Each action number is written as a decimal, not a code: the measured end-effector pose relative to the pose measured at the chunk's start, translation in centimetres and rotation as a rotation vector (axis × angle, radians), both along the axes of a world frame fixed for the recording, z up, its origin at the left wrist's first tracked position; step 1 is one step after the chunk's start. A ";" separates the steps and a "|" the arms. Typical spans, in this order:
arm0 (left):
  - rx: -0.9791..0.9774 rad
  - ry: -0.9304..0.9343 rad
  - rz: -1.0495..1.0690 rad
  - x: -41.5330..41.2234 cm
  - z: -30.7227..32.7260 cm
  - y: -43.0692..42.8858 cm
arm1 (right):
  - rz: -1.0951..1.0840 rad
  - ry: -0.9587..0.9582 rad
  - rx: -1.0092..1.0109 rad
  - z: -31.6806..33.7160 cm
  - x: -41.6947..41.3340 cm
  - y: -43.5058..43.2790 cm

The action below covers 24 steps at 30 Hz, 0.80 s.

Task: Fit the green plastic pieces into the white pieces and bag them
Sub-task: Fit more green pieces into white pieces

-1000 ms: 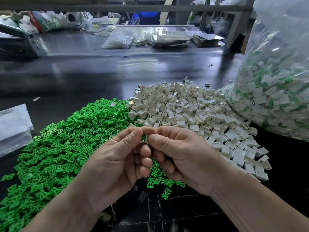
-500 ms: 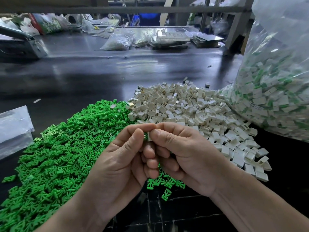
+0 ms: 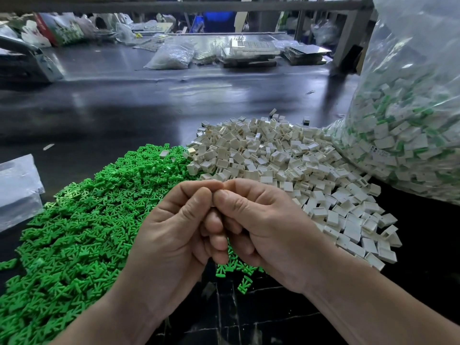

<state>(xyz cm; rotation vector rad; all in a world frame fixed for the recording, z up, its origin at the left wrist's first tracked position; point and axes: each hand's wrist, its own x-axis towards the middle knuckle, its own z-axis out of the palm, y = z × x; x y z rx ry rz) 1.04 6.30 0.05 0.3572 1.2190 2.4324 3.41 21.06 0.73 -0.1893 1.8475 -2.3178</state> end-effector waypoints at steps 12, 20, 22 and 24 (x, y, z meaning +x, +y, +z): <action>-0.100 0.117 -0.008 -0.5 0.1 -0.8 | 0.039 -0.028 -0.050 0.1 0.0 -0.2; -0.740 0.694 0.386 -0.3 0.6 -2.1 | 0.036 -0.081 -0.026 0.0 -0.3 0.0; -0.873 0.811 0.455 -0.3 0.8 -2.2 | 0.034 -0.084 0.014 0.0 -0.3 0.0; -0.949 0.929 0.478 -0.4 1.0 -2.3 | 0.015 -0.085 0.064 0.1 -0.2 0.1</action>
